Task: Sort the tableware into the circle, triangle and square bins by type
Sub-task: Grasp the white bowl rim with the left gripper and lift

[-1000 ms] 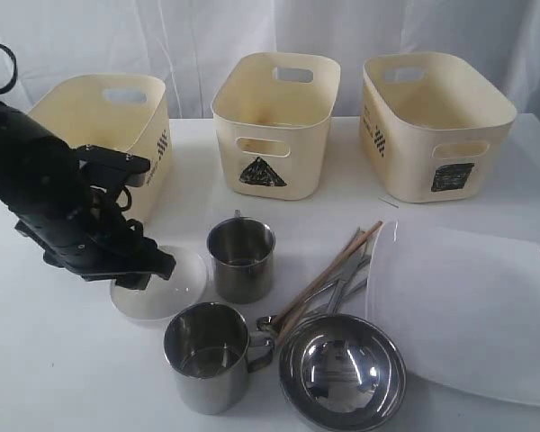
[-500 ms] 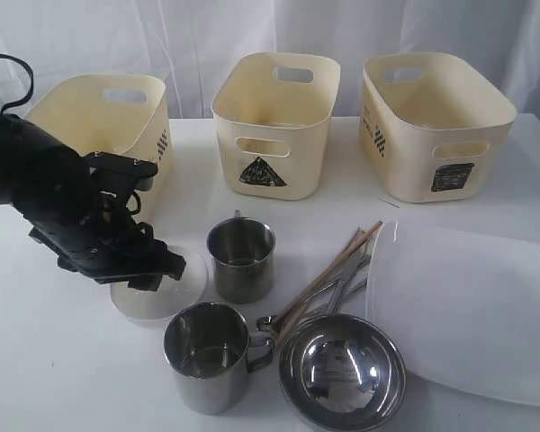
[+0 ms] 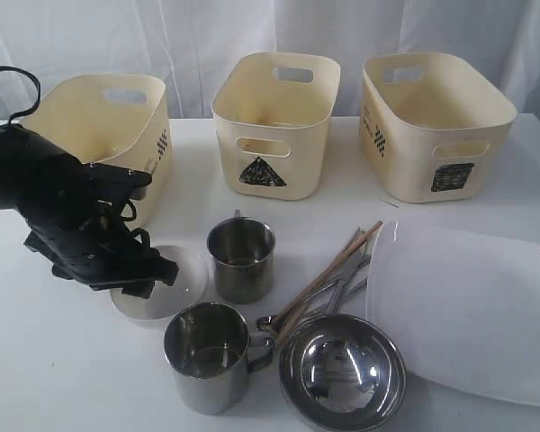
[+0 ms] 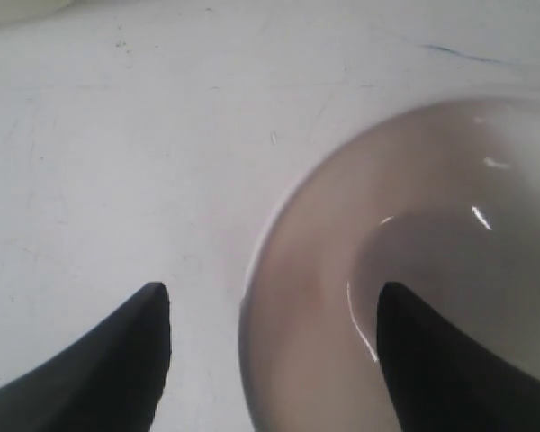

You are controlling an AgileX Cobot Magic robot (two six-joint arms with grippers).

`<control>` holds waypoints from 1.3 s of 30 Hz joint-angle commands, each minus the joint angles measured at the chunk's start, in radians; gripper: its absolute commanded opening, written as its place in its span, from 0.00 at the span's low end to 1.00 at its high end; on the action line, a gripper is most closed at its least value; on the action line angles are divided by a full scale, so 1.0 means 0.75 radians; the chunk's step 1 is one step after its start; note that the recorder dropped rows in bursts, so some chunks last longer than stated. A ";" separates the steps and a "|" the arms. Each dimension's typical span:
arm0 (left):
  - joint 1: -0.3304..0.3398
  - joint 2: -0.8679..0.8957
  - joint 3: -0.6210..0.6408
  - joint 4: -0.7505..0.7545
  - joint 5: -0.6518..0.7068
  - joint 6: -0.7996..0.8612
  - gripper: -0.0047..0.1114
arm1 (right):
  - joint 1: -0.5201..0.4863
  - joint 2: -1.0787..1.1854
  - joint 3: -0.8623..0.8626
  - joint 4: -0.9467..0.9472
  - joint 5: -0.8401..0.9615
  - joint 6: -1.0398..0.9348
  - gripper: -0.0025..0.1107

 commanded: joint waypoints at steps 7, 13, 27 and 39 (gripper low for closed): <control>0.004 0.071 0.008 0.002 -0.038 -0.012 0.63 | -0.009 -0.008 0.003 0.000 -0.007 0.006 0.02; 0.004 0.100 0.008 -0.005 -0.037 -0.042 0.32 | -0.009 -0.008 0.003 0.000 -0.007 0.006 0.02; 0.004 -0.128 0.008 0.052 0.040 -0.033 0.04 | -0.009 -0.008 0.003 0.000 -0.007 0.006 0.02; 0.004 -0.473 -0.024 0.078 0.065 0.061 0.04 | -0.009 -0.008 0.003 0.000 -0.007 0.006 0.02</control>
